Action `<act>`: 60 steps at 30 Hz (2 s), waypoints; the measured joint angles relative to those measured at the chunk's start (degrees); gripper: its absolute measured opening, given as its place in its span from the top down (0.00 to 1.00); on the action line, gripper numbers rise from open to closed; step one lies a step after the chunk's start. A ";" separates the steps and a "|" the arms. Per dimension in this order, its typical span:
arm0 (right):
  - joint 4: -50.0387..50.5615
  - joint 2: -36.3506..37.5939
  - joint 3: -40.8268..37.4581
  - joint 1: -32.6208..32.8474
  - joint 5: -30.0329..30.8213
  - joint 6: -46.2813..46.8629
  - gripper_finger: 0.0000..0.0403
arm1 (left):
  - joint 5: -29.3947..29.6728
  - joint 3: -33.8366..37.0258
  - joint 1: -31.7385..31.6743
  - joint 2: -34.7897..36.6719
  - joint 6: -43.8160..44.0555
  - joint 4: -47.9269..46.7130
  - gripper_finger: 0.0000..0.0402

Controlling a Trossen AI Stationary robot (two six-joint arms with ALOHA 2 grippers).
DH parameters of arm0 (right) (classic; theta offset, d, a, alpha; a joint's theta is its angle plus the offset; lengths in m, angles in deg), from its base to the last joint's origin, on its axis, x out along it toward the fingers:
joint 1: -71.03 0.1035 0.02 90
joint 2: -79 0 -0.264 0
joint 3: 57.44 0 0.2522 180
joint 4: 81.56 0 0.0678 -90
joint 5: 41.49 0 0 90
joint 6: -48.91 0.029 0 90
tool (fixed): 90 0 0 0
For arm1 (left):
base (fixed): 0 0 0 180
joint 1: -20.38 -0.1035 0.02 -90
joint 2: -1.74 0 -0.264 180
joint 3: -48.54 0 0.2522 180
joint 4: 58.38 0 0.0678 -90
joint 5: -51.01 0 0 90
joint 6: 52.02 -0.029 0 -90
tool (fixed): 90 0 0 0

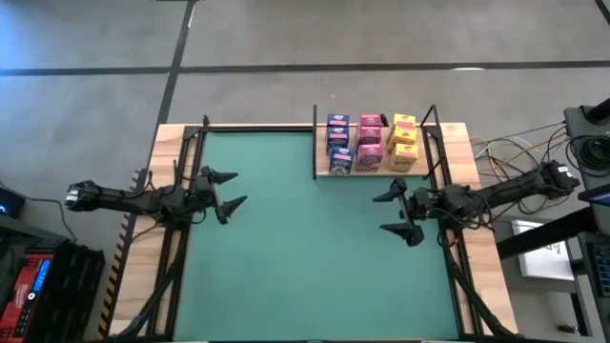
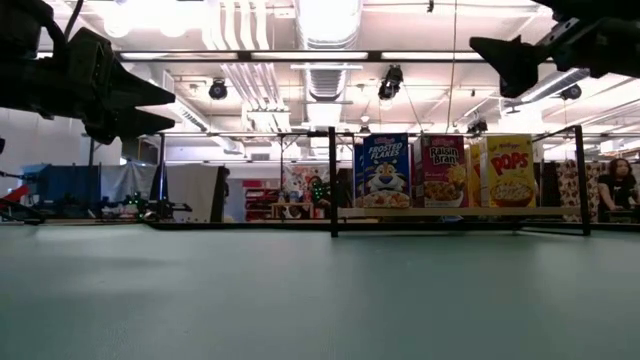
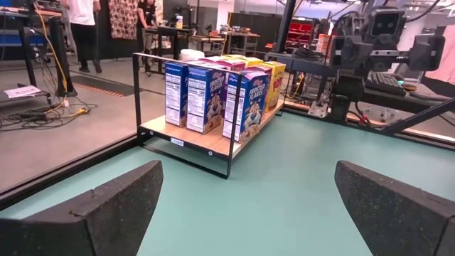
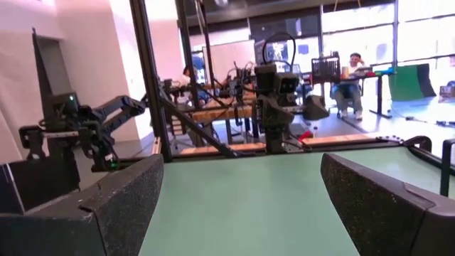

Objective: Stack cereal on shelf
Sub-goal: Return to Home Position

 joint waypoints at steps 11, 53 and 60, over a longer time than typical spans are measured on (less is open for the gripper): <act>0.11 8.32 -4.44 0.00 -0.06 -1.91 0.08 | 0.00 0.00 0.01 0.00 0.01 0.00 0.01; 12.96 11.55 -4.53 0.02 -0.11 -5.04 0.08 | 0.00 0.00 0.01 -0.01 0.00 0.00 0.01; 12.96 11.56 -4.53 0.02 -0.08 -2.85 0.08 | -0.01 0.00 0.00 -0.02 0.02 0.00 0.01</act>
